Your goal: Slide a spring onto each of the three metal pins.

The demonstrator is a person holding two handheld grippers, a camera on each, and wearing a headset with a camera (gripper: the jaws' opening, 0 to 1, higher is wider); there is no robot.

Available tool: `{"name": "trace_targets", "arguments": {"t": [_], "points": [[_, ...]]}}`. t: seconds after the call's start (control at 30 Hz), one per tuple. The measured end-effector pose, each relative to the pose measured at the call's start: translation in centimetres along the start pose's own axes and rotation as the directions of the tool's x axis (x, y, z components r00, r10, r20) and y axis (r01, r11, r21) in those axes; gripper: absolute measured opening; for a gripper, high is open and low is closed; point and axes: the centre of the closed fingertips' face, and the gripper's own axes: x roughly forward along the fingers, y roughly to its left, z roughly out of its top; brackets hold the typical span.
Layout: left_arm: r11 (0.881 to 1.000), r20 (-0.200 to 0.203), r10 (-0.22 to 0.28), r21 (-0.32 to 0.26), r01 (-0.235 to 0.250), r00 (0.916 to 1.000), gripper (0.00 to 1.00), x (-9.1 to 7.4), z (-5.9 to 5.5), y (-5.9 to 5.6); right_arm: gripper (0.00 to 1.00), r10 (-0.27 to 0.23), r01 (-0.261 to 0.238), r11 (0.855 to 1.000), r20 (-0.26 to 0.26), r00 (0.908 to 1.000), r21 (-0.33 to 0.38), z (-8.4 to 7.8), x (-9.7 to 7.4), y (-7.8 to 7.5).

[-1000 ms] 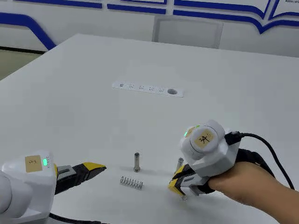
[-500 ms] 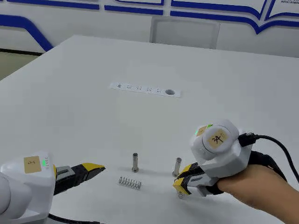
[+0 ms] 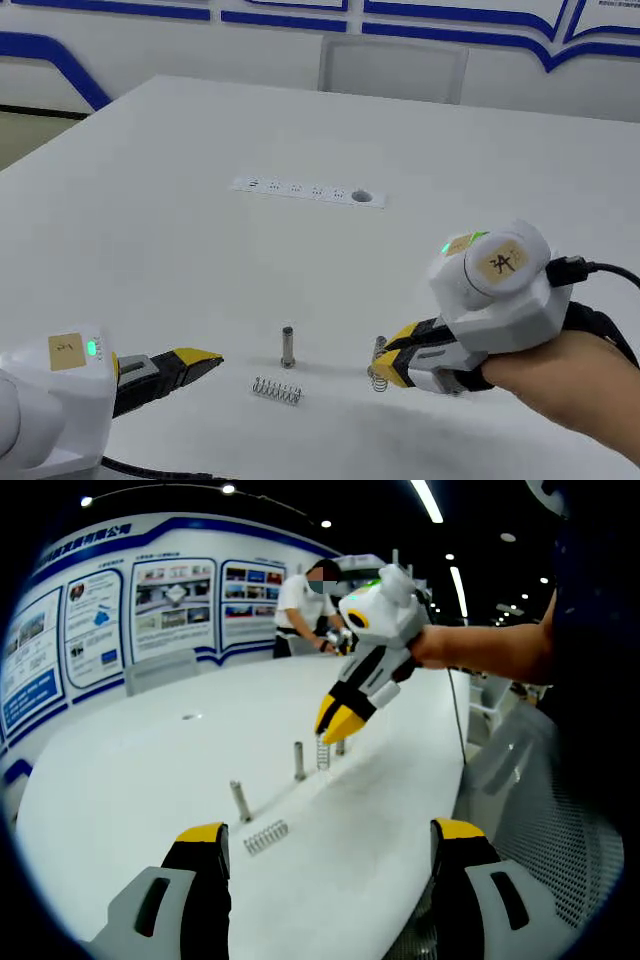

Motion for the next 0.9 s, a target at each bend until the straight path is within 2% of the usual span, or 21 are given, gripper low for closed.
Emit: {"name": "trace_targets", "arguments": {"t": [0.17,0.37,0.5,0.9], "points": [[1.000,0.000,0.001,-0.001,-0.001,1.0000,0.84,0.0,0.0,0.0,0.12,-0.021,0.021,1.000,0.039,0.9990,-0.002,1.5,-0.7,-0.8],[1.000,0.001,0.001,-0.003,-0.001,1.0000,0.84,0.0,0.0,0.0,0.12,-0.048,0.047,0.999,0.065,0.9968,0.014,2.5,-0.7,-2.2],[1.000,0.001,0.002,-0.005,-0.002,1.0000,0.84,0.0,0.0,0.0,0.12,-0.059,0.058,0.998,0.063,0.9963,0.022,2.5,-0.5,-2.9],[1.000,-0.001,0.005,-0.009,-0.005,1.0000,0.84,0.0,-0.1,0.1,0.12,-0.059,0.057,0.998,0.041,0.9974,0.032,1.7,0.5,-3.3]]}}
